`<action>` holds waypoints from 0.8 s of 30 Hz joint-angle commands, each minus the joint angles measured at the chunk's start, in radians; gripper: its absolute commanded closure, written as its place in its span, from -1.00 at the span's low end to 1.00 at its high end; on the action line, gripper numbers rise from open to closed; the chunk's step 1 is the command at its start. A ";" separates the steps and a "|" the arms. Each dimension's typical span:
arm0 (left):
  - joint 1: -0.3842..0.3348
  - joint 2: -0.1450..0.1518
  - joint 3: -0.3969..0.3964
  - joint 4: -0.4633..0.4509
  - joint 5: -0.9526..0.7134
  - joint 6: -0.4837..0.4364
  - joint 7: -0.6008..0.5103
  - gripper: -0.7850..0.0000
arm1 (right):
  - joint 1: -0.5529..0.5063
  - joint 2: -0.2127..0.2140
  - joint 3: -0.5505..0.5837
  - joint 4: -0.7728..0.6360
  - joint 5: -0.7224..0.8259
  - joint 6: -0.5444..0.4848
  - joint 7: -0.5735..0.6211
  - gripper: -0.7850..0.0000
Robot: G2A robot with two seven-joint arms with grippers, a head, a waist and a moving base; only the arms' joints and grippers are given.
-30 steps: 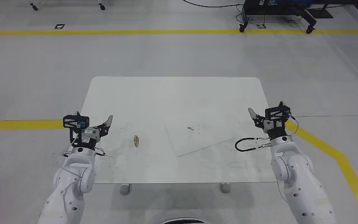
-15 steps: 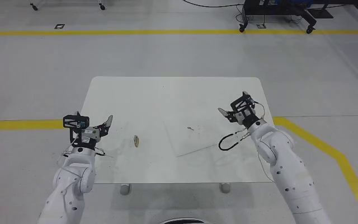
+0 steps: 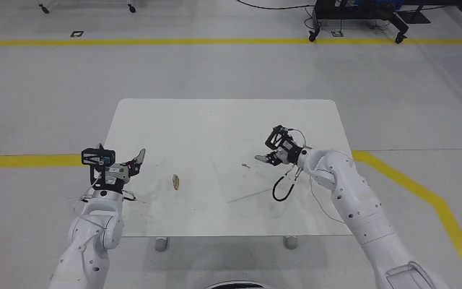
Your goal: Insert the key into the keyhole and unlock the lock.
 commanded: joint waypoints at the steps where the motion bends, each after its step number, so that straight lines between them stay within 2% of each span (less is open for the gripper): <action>1: 0.000 0.000 0.000 0.000 0.000 0.000 0.000 -1.00 | 0.027 -0.006 -0.040 0.022 -0.028 -0.010 0.021 0.09; 5: 0.000 0.000 0.000 0.000 0.000 0.000 0.000 -1.00 | 0.106 -0.028 -0.116 0.134 0.045 -0.080 0.078 0.25; 9: 0.000 0.000 0.000 0.000 0.000 0.000 0.000 -1.00 | 0.176 -0.049 -0.175 0.232 0.103 -0.146 0.100 0.20; 15: 0.000 0.000 0.000 0.000 0.000 0.000 0.000 -1.00 | 0.242 -0.070 -0.249 0.306 0.095 -0.200 0.118 0.20; 21: 0.000 0.000 0.000 0.000 0.000 0.000 0.000 -1.00 | 0.284 -0.085 -0.293 0.359 0.089 -0.210 0.128 0.28; 22: 0.000 0.000 0.000 0.000 0.000 0.000 0.000 -1.00 | 0.289 -0.086 -0.299 0.364 0.085 -0.214 0.126 0.47; 24: 0.000 0.000 0.000 0.000 0.000 0.000 0.000 -1.00 | 0.297 -0.090 -0.308 0.372 0.083 -0.217 0.118 0.69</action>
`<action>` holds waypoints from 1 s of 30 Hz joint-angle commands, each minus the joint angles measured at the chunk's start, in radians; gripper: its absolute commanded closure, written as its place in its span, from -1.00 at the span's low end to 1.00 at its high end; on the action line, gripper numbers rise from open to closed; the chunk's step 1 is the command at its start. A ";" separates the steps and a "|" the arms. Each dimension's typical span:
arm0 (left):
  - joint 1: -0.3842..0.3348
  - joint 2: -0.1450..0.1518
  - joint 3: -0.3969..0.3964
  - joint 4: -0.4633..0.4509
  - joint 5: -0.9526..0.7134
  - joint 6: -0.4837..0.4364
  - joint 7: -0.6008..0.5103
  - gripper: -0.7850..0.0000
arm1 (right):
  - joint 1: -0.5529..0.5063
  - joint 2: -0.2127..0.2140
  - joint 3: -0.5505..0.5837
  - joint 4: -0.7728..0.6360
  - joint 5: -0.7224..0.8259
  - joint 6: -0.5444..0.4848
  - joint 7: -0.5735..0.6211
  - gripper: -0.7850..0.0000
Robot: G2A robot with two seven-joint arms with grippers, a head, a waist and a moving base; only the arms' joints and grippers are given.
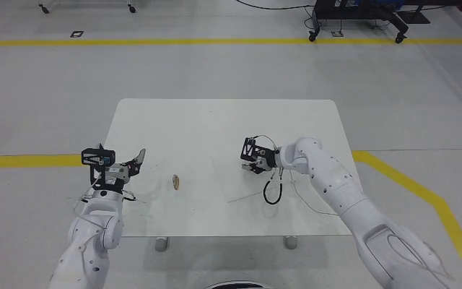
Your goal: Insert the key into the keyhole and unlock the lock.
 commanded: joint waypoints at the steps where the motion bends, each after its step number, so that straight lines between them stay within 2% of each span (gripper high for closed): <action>1: 0.000 0.000 0.000 0.000 0.000 0.000 0.000 -1.00 | 0.006 -0.002 -0.007 0.007 0.000 -0.006 -0.011 0.76; 5: 0.000 0.000 0.000 0.000 0.000 0.000 0.000 -1.00 | 0.020 -0.006 -0.018 0.029 0.006 -0.033 -0.035 1.00; 12: 0.000 0.000 0.000 0.000 0.000 0.000 0.000 -1.00 | 0.009 0.013 0.009 -0.013 -0.063 -0.018 -0.119 1.00; 18: 0.000 0.000 0.000 0.000 0.000 0.000 0.000 -1.00 | -0.081 0.057 0.116 -0.122 -0.117 0.027 -0.358 1.00; 21: 0.000 0.000 0.000 0.000 0.000 0.000 0.000 -1.00 | -0.119 0.073 0.184 -0.101 -0.030 -0.024 -0.496 1.00; 23: 0.000 0.000 0.000 0.000 0.000 0.000 0.000 -1.00 | -0.133 0.080 0.224 -0.052 0.070 -0.097 -0.565 1.00; 24: 0.000 0.000 0.000 0.000 0.000 0.000 0.000 -1.00 | -0.134 0.082 0.241 -0.021 0.119 -0.137 -0.585 1.00; 27: 0.000 0.000 0.000 0.000 0.000 0.000 0.000 -1.00 | -0.146 0.088 0.259 0.031 0.244 -0.149 -0.637 1.00; 30: 0.000 0.000 0.000 0.000 0.000 0.000 0.000 -1.00 | -0.147 0.100 0.266 0.054 0.252 -0.149 -0.616 1.00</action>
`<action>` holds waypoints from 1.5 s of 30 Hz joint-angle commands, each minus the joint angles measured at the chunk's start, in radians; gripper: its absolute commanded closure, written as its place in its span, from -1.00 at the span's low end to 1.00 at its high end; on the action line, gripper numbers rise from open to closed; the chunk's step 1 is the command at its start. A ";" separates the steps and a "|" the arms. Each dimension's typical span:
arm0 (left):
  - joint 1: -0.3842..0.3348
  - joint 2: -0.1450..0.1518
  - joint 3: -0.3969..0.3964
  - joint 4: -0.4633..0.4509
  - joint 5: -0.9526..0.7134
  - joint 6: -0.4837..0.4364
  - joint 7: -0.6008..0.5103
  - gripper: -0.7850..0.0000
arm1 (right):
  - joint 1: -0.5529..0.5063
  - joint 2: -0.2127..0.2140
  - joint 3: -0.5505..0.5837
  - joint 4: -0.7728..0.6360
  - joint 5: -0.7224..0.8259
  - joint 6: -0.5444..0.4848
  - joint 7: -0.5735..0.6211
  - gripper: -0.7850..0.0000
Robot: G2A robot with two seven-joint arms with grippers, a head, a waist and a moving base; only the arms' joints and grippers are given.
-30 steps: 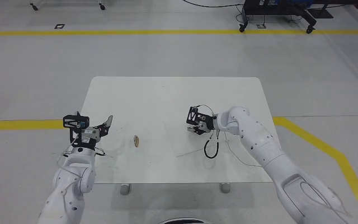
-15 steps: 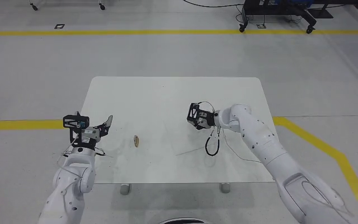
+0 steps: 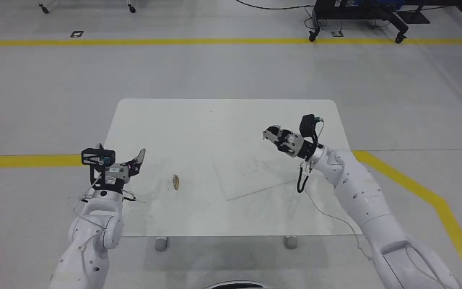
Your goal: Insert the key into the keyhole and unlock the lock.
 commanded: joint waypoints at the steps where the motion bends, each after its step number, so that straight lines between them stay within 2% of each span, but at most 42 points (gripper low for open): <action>1: 0.000 0.000 0.000 0.000 0.000 0.000 0.000 -1.00 | 0.001 0.001 0.002 0.002 -0.006 0.000 0.006 1.00; 8: 0.001 -0.002 -0.001 -0.009 -0.036 -0.011 0.009 -1.00 | 0.001 0.001 0.002 0.002 -0.006 0.000 0.006 1.00; 12: 0.032 -0.004 -0.042 -0.057 -0.326 -0.173 -0.003 -1.00 | -0.004 0.000 -0.002 0.000 -0.003 0.009 0.014 1.00; 15: 0.019 -0.002 -0.059 -0.066 -0.582 -0.324 -0.127 -1.00 | 0.003 -0.021 -0.055 0.004 0.097 0.000 0.054 1.00; 17: -0.001 0.002 -0.048 -0.058 -0.777 -0.425 -0.259 -1.00 | 0.030 -0.040 -0.110 0.016 0.187 0.000 0.089 1.00; 19: -0.034 0.006 -0.023 -0.048 -0.975 -0.486 -0.412 -1.00 | 0.070 -0.059 -0.172 0.058 0.291 0.000 0.162 1.00; 22: -0.099 0.014 0.002 -0.035 -1.179 -0.504 -0.597 -1.00 | 0.127 -0.085 -0.245 0.104 0.461 0.000 0.268 1.00; 26: -0.169 0.019 0.054 -0.017 -1.325 -0.523 -0.744 -1.00 | 0.175 -0.108 -0.312 0.126 0.670 0.000 0.401 1.00; 32: -0.279 0.023 0.138 0.071 -1.588 -0.500 -0.964 -1.00 | 0.192 -0.116 -0.350 0.086 0.941 0.000 0.546 1.00; 36: -0.333 0.023 0.175 0.127 -1.573 -0.493 -0.991 -1.00 | 0.186 -0.114 -0.349 0.045 1.098 0.000 0.652 1.00; 37: -0.344 0.023 0.186 0.139 -1.552 -0.496 -0.981 -0.92 | 0.182 -0.114 -0.347 0.034 1.142 0.000 0.683 1.00; 38: -0.354 0.022 0.197 0.147 -1.524 -0.502 -0.970 -0.75 | 0.180 -0.114 -0.344 0.027 1.184 0.000 0.717 1.00; 41: -0.372 0.017 0.235 0.169 -1.470 -0.516 -0.925 -0.56 | 0.177 -0.115 -0.338 0.019 1.297 0.000 0.837 1.00; 45: -0.388 0.013 0.273 0.187 -1.408 -0.521 -0.871 -0.18 | 0.184 -0.124 -0.323 0.039 1.419 0.000 0.984 1.00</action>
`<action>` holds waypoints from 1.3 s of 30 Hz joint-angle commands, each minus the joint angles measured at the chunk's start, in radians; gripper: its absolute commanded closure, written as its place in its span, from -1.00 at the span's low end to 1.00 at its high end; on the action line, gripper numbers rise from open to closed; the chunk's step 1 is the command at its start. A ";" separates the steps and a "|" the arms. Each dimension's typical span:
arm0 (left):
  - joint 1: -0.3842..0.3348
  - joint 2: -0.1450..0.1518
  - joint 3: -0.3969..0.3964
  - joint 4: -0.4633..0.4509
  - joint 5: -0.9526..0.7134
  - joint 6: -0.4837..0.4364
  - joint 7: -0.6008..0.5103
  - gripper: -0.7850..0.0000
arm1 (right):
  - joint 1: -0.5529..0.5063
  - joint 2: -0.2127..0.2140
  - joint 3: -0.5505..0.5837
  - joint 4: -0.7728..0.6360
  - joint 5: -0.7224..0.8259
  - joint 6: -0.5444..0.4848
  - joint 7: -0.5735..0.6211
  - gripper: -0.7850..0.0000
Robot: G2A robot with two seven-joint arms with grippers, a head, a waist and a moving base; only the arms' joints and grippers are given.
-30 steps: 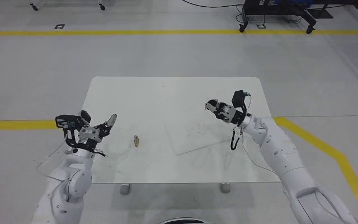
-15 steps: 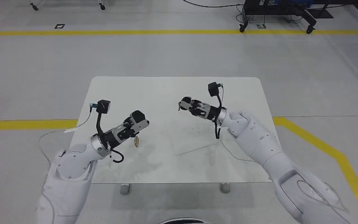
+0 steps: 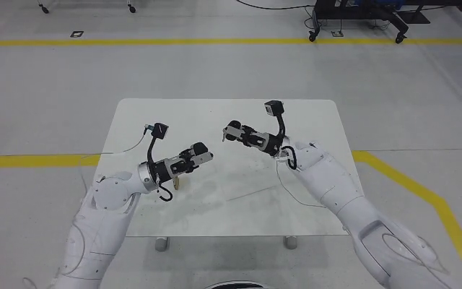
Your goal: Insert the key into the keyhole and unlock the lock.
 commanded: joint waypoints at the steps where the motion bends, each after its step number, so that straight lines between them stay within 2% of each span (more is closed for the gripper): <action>1: -0.007 -0.002 0.017 0.007 0.015 -0.002 0.015 -0.03 | 0.005 -0.005 0.008 0.014 0.050 0.000 0.069 1.00; 3: -0.013 -0.003 0.031 0.013 0.024 -0.002 0.026 0.07 | 0.010 -0.012 0.014 0.032 0.082 0.000 0.114 1.00; 10: -0.038 -0.004 0.060 0.021 0.038 0.003 0.048 0.15 | 0.028 -0.035 -0.020 0.064 0.087 0.000 0.114 1.00; 19: -0.054 -0.004 0.079 0.023 0.066 0.024 0.085 0.25 | 0.045 -0.043 -0.056 0.080 0.100 0.000 0.114 1.00; 24: -0.056 -0.003 0.087 0.026 0.077 0.035 0.103 0.44 | 0.051 -0.041 -0.072 0.081 0.106 0.000 0.114 1.00; 28: -0.056 -0.002 0.088 0.031 0.079 0.043 0.117 0.74 | 0.055 -0.038 -0.084 0.077 0.109 0.000 0.114 1.00; 29: -0.056 -0.002 0.088 0.031 0.081 0.044 0.118 0.74 | 0.056 -0.037 -0.087 0.076 0.110 0.000 0.114 1.00; 30: -0.055 -0.001 0.087 0.032 0.081 0.045 0.122 1.00 | 0.056 -0.036 -0.089 0.075 0.111 0.000 0.114 1.00; 39: -0.050 0.005 0.069 0.026 0.092 0.047 0.146 1.00 | 0.055 -0.024 -0.101 0.055 0.113 0.000 0.114 1.00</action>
